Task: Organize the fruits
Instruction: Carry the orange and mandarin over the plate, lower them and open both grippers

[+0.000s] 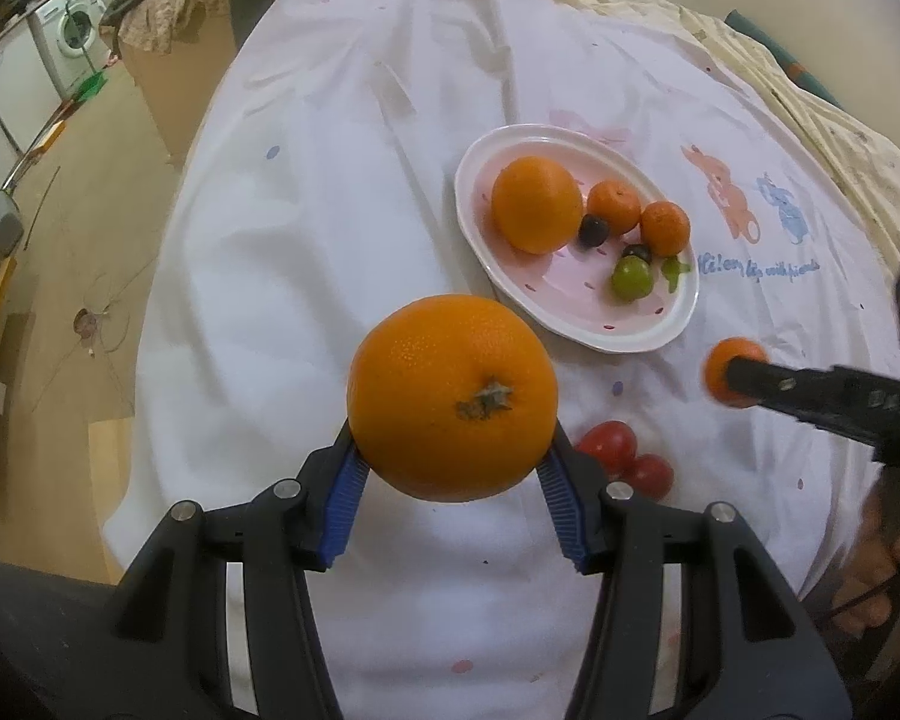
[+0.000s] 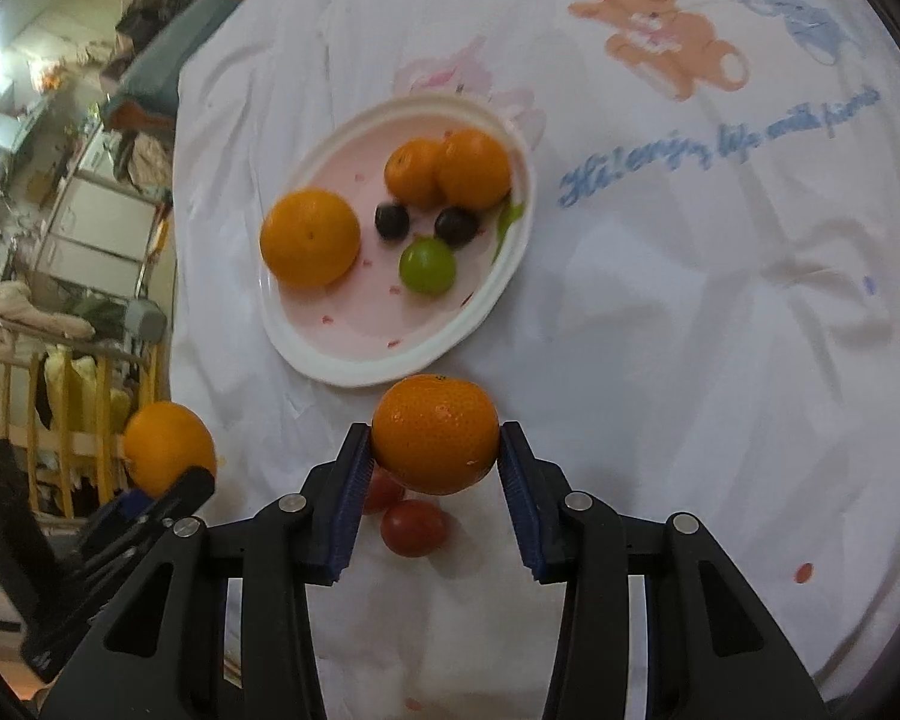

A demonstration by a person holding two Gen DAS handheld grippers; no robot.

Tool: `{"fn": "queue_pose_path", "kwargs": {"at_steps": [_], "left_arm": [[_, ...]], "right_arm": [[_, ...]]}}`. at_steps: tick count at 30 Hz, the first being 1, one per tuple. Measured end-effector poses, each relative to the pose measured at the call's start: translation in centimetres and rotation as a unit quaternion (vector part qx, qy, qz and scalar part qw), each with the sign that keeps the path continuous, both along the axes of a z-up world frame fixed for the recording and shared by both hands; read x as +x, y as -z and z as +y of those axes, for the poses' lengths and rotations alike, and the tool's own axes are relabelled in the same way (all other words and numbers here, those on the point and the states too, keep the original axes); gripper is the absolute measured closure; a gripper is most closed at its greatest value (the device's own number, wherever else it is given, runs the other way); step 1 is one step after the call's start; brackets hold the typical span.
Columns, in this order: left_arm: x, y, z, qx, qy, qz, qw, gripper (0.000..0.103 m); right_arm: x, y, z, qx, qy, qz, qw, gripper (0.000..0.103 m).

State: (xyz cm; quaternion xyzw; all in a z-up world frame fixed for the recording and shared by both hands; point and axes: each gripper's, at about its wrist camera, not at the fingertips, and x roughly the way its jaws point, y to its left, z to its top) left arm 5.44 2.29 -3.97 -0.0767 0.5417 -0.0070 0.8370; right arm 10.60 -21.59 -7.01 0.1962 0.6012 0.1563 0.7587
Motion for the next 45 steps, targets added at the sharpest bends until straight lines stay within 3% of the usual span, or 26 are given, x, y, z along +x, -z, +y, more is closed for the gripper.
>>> {"fn": "queue_pose_path", "kwargs": {"at_steps": [6, 10, 16, 21, 24, 29, 40, 45], "left_arm": [[0.4, -0.8, -0.1, -0.008, -0.001, -0.008, 0.9999, 0.053], [0.9, -2.8, -0.2, -0.011, 0.001, -0.028, 0.9995, 0.053], [3.0, -5.8, -0.2, -0.002, 0.019, -0.053, 0.9984, 0.053], [5.8, -6.9, 0.4, 0.015, 0.024, -0.059, 0.9978, 0.053], [7.6, -7.0, 0.7, 0.020, 0.028, -0.059, 0.9976, 0.053], [10.6, -6.2, 0.3, 0.021, 0.043, -0.056, 0.9973, 0.053], [17.5, -1.5, -3.4, 0.001, 0.087, -0.015, 0.9961, 0.053], [19.5, 0.7, -5.0, -0.023, 0.113, 0.007, 0.9933, 0.053]], "right_arm": [[-0.3, -2.5, -2.7, 0.034, 0.032, -0.034, 0.998, 0.059], [-0.4, -5.7, -4.2, 0.034, 0.061, -0.102, 0.992, 0.059], [1.0, -7.8, -4.4, 0.074, 0.075, -0.133, 0.986, 0.058], [2.9, -9.0, -4.9, 0.070, 0.072, -0.159, 0.982, 0.058], [4.4, -8.3, -5.1, 0.092, 0.076, -0.144, 0.982, 0.058], [7.1, -7.1, -4.1, 0.079, 0.060, -0.127, 0.987, 0.058], [12.8, -2.2, -2.2, 0.052, 0.034, -0.076, 0.995, 0.058], [14.6, 0.6, -2.0, 0.070, 0.047, -0.040, 0.996, 0.058]]}}
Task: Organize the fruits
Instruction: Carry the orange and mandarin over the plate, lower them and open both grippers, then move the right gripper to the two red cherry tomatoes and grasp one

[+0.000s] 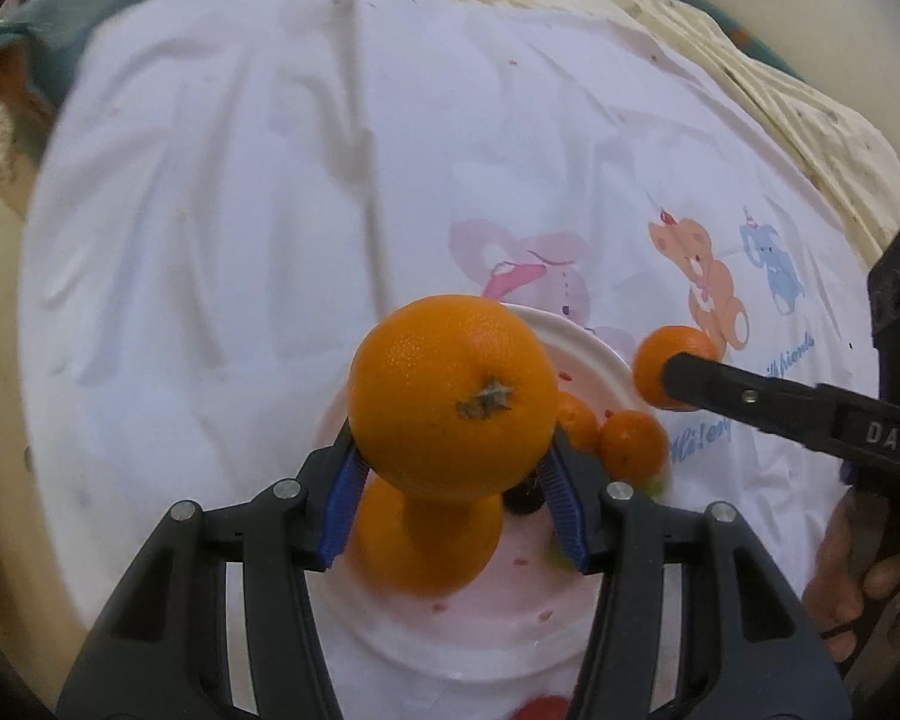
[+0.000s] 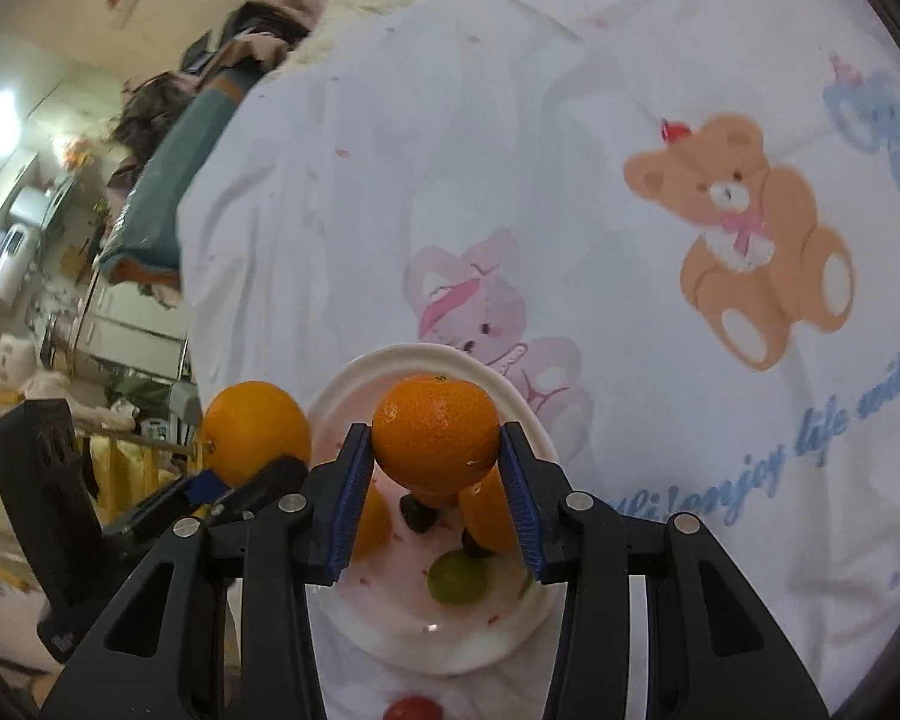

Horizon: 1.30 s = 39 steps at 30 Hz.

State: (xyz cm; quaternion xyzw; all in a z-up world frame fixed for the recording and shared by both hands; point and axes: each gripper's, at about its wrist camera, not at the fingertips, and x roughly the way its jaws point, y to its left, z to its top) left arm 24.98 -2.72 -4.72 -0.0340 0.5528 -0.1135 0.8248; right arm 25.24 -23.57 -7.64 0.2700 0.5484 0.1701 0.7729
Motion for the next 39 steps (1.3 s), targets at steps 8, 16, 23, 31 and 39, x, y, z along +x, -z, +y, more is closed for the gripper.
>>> {"fn": "queue_pose_path", "kwargs": {"at_steps": [8, 16, 23, 31, 39], "left_arm": [[1.6, 2.3, -1.3, -0.004, 0.015, 0.031, 0.9994, 0.052], [1.7, 3.6, -1.6, 0.006, 0.020, 0.049, 0.9986, 0.051], [1.3, 3.2, -2.4, 0.035, 0.036, 0.033, 0.9982, 0.044], [0.7, 2.4, -2.5, 0.054, 0.040, 0.015, 0.9976, 0.022], [-0.2, 0.8, -2.3, 0.057, 0.033, -0.006, 0.9978, 0.022]], "right_arm": [[0.9, 1.8, 0.2, -0.001, 0.002, 0.018, 1.000, 0.056], [1.1, 2.1, 0.3, -0.016, -0.005, 0.019, 1.000, 0.056], [1.1, 1.9, 0.5, -0.020, -0.011, 0.017, 1.000, 0.050], [0.9, 0.6, -0.4, -0.007, 0.011, -0.009, 1.000, 0.031], [0.6, -0.6, -0.8, -0.006, 0.019, -0.017, 1.000, 0.020]]}}
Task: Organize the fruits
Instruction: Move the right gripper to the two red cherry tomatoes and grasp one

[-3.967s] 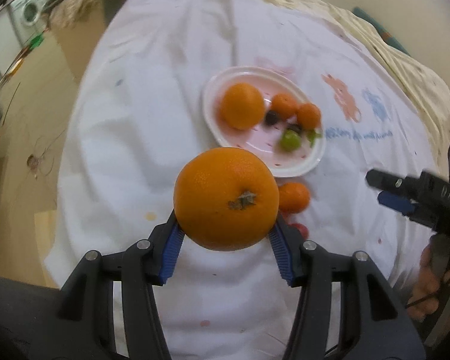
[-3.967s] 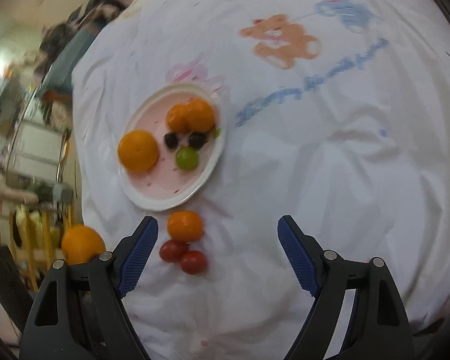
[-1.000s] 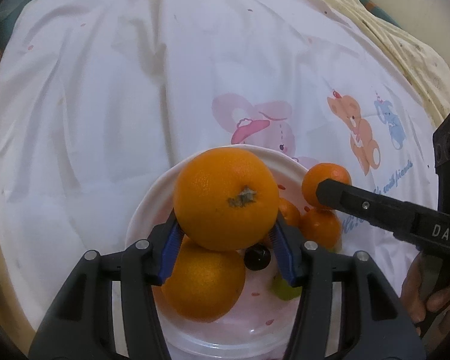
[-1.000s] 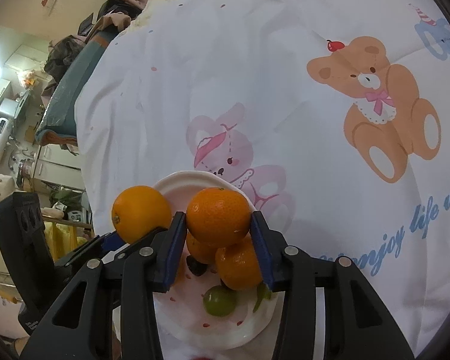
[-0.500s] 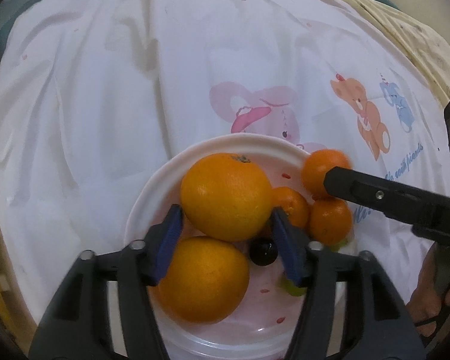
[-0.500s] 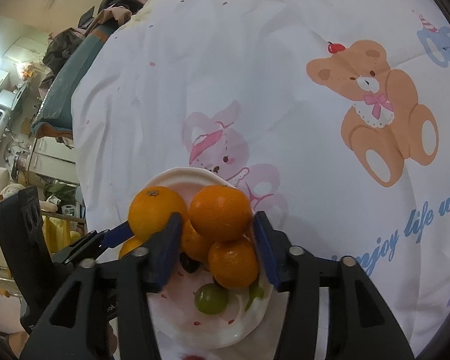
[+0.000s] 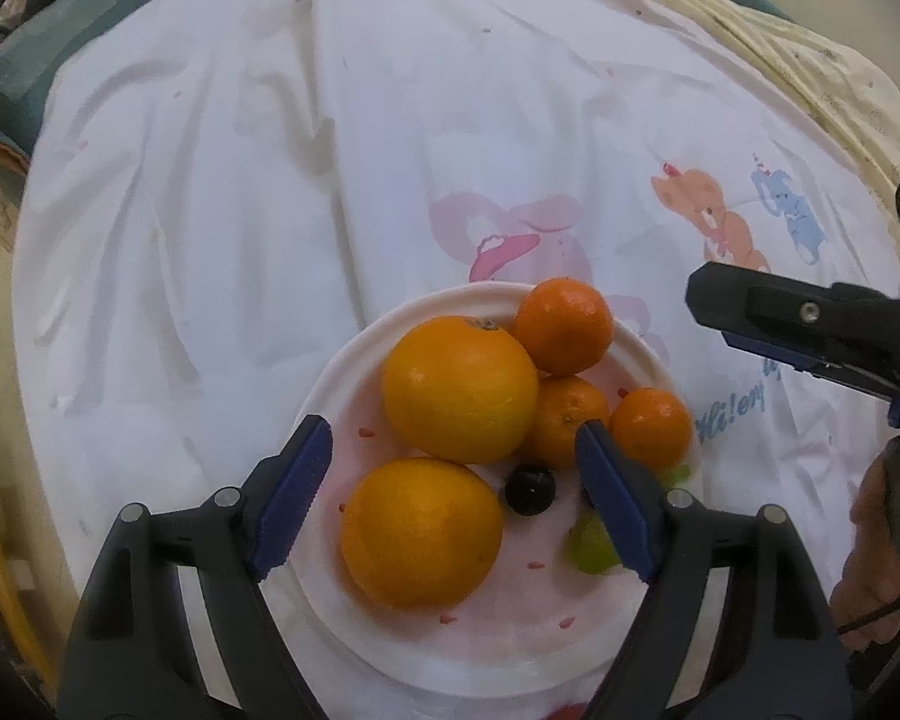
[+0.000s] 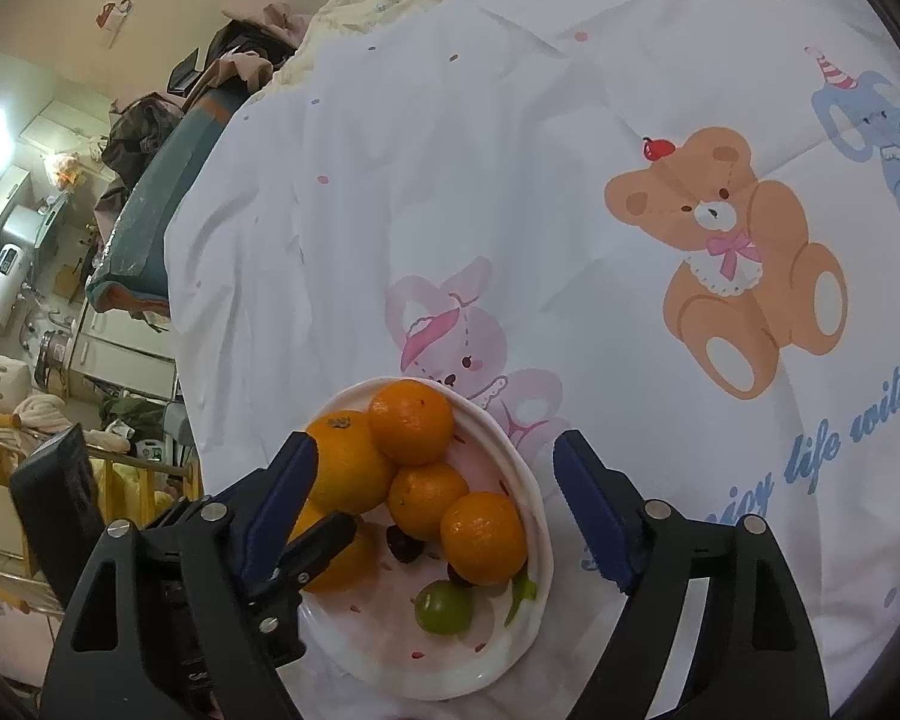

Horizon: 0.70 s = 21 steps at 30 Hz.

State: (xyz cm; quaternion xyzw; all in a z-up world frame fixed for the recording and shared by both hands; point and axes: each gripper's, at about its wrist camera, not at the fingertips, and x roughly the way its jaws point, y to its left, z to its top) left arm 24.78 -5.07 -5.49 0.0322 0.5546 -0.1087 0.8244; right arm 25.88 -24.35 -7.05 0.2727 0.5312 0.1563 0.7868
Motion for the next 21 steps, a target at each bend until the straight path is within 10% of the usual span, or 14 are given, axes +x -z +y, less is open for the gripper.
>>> {"fn": "queue_pose_path", "kwargs": {"at_steps": [21], "left_arm": [[-8.1, -7.7, 2.1, 0.024, -0.082, -0.093, 0.9919, 0.022]], "right_arm": [[-6.9, -5.8, -1.1, -0.052, 0.011, -0.049, 0.997, 0.020]]}}
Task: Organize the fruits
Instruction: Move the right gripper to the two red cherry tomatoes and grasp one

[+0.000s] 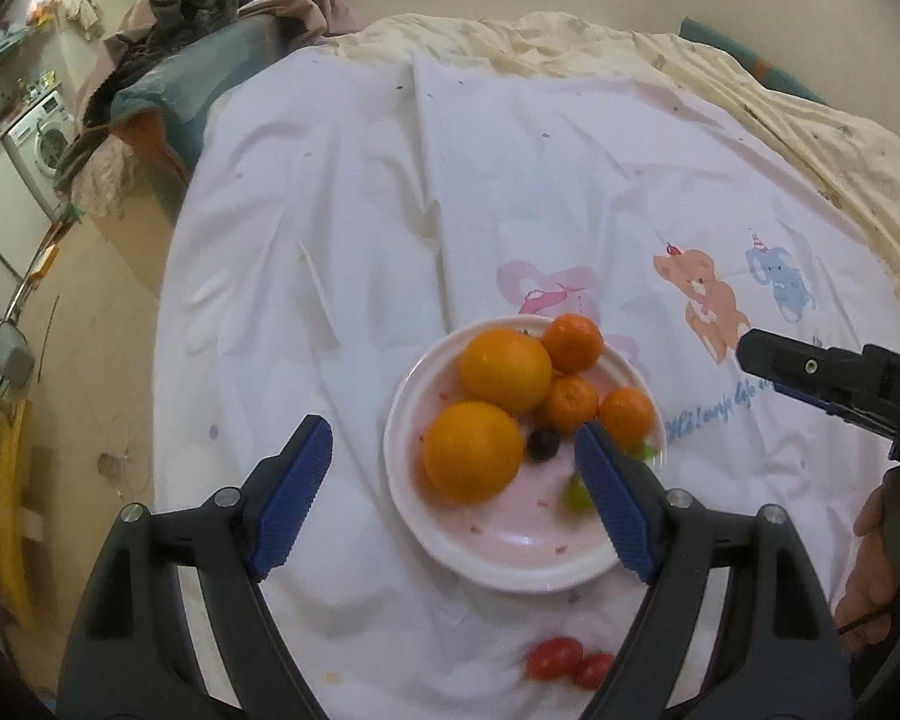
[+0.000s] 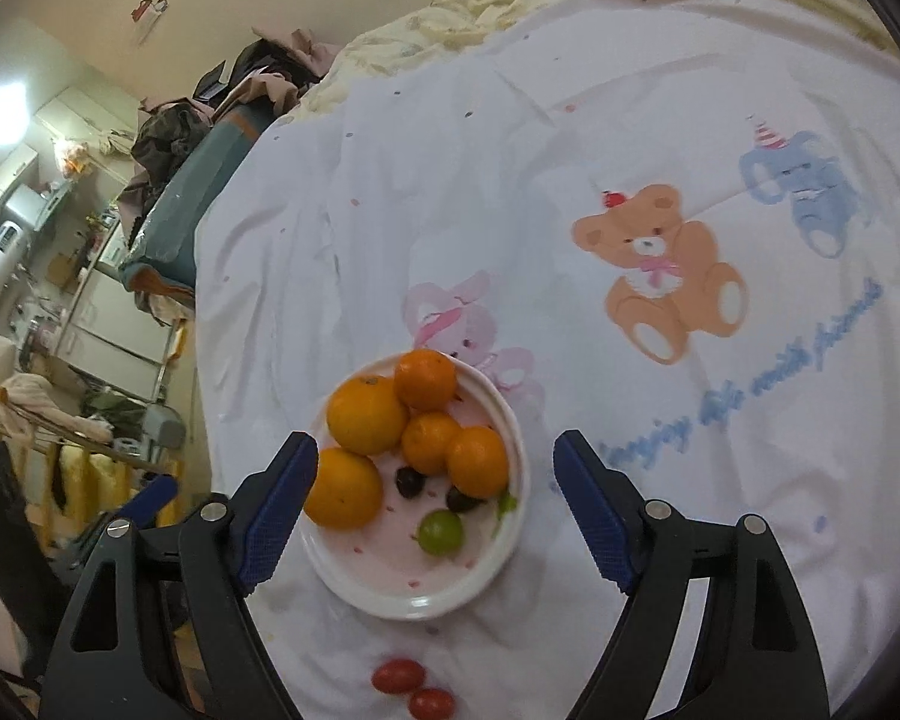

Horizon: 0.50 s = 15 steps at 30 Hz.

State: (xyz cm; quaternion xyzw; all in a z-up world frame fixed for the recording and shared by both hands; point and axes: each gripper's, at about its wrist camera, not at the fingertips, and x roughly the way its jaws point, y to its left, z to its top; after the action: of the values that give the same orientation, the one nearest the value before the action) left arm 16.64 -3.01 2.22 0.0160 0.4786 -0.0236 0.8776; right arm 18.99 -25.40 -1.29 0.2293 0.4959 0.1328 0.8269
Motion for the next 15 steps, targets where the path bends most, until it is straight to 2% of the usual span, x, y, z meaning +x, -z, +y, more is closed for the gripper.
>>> {"fn": "queue_pose_path", "kwargs": {"at_steps": [4, 8, 15], "left_arm": [[-2.0, -0.4, 0.3, 0.006, -0.002, 0.013, 0.9999, 0.022], [-4.1, -0.7, 0.9, -0.012, -0.004, 0.017, 0.9998, 0.022], [-7.3, -0.8, 1.8, -0.020, -0.016, 0.019, 0.9995, 0.022]], "right_arm": [[-2.3, -0.9, -0.3, -0.005, -0.001, -0.008, 1.000, 0.020], [-4.5, -1.5, -0.3, -0.005, -0.003, -0.014, 1.000, 0.020], [-7.9, -1.1, 0.8, -0.010, -0.016, -0.001, 1.000, 0.020]]}}
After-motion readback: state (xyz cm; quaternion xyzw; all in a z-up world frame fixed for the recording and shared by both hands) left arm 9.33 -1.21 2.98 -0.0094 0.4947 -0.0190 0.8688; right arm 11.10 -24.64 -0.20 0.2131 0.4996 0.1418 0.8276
